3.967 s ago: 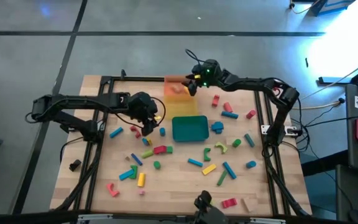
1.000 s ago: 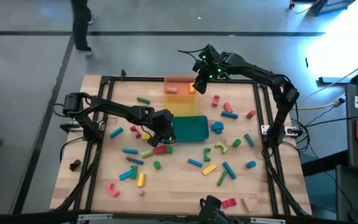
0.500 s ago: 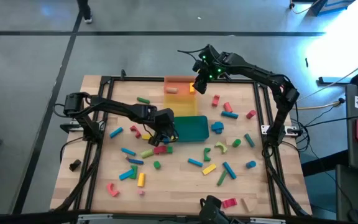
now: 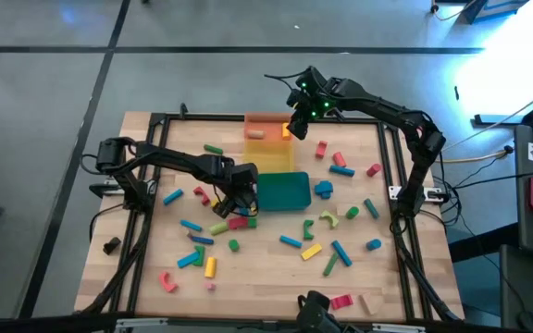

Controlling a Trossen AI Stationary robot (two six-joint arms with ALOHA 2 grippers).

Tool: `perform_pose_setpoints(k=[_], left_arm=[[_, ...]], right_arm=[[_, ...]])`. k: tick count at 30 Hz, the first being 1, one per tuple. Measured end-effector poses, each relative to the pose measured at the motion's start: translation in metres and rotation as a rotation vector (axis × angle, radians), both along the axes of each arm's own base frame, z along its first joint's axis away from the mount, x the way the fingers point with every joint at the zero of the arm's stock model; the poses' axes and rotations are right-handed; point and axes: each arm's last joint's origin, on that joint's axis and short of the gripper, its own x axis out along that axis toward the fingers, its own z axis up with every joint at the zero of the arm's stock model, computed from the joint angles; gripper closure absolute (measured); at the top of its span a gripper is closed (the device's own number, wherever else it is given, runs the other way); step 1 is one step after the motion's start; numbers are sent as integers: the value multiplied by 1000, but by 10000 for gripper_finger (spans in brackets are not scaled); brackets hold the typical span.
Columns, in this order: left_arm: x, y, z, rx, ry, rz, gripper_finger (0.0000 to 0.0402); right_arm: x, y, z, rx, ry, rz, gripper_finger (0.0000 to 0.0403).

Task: Sort blocks by size
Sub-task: Put the blue cylinder block into the orange bin

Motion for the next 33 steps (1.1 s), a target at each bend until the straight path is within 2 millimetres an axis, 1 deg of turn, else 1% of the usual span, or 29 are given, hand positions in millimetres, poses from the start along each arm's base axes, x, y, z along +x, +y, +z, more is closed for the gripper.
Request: perform_pose_setpoints(k=[3,7,10,12,15,16,17,20,25,30,33], left_arm=[[1,0,-9,-13,35,-13,218],[7,1,-21,-8,39,-28,218],[8,2,-30,-16,65,-26,219],[8,2,-32,-21,77,-26,231],[8,2,-31,-27,79,13,268],[8,3,-30,-29,76,29,282],[7,4,-28,-33,73,51,287],[6,9,-21,-41,57,125,287],[2,16,-5,-69,9,235,287],[-4,19,21,-78,-84,250,287],[-7,23,39,-76,-173,259,287]], right_arm=[[-1,1,-1,8,11,0,181],[-1,1,-1,13,17,-1,181],[-3,2,4,26,36,0,181],[-7,5,12,28,42,1,181],[-16,11,28,9,42,25,181],[-20,14,35,1,40,34,181],[-25,18,41,-5,42,41,181],[-40,29,60,-26,36,49,181],[-71,51,86,-22,44,48,181],[-98,71,102,13,74,33,181],[-112,81,111,14,74,32,181]])
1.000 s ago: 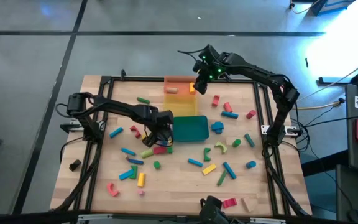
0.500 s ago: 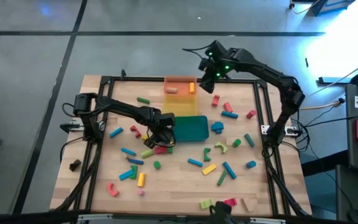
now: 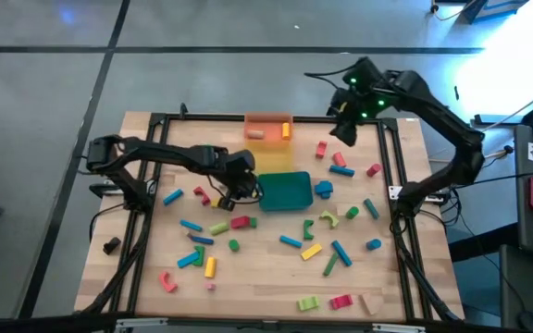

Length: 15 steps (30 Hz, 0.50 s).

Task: Sort blocks by size
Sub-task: Put the blue cylinder block into the orange bin

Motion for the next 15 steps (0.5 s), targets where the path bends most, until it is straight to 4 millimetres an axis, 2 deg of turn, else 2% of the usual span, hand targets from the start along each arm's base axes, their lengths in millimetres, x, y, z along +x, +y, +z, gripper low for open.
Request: perform_pose_setpoints(k=[4,8,11,15], left_arm=[[0,14,21,31,-151,44,287],[2,40,33,100,-291,97,287],[4,65,37,155,-384,155,283],[4,99,37,211,-485,249,277]], right_arm=[[-11,8,4,-1,-25,-20,181],[-20,15,-1,7,-40,-45,181],[-25,18,-12,31,-35,-73,181],[-30,22,-37,77,-3,-110,181]])
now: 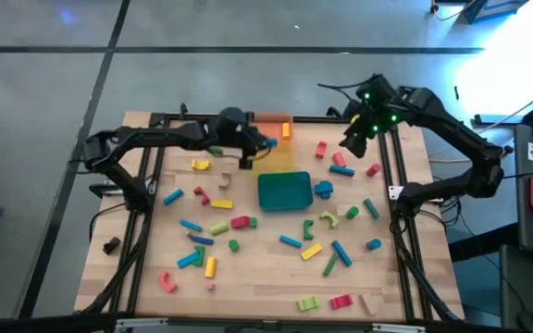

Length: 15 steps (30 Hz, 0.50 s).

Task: Sort blocks by size
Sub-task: Put the blue cylinder block into the orange bin

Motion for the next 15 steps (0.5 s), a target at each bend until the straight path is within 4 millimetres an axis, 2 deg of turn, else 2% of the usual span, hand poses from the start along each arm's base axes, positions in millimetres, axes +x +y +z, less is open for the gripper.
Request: perform_pose_setpoints(k=[6,10,15], left_arm=[[-2,40,-16,24,-48,102,274],[0,52,-34,21,-23,121,273],[4,62,-52,51,7,159,270]], right_arm=[[0,5,-49,75,33,-18,181],[8,13,-78,92,58,35,181],[24,30,-101,63,18,137,181]])
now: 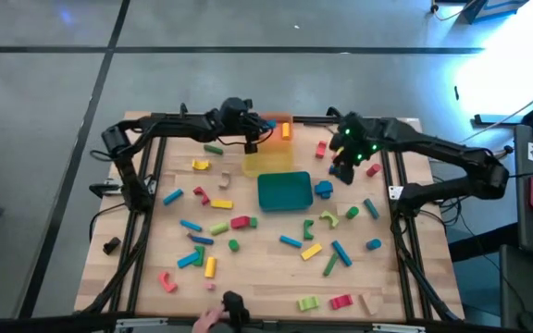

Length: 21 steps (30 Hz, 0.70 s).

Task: Sort blocks by size
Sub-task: Put the blue cylinder block into the orange bin, then put the blue arch block into the yellow bin

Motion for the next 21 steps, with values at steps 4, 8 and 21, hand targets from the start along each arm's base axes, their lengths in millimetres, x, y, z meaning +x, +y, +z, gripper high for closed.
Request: perform_pose_setpoints(k=[4,8,21], left_arm=[[2,4,-8,-25,-17,103,249],[3,5,-9,-49,-45,130,218],[4,2,-8,-120,-90,169,190]], right_arm=[[6,14,-10,-10,-2,68,181],[9,25,-17,-88,46,89,181],[13,40,-38,-275,62,222,181]])
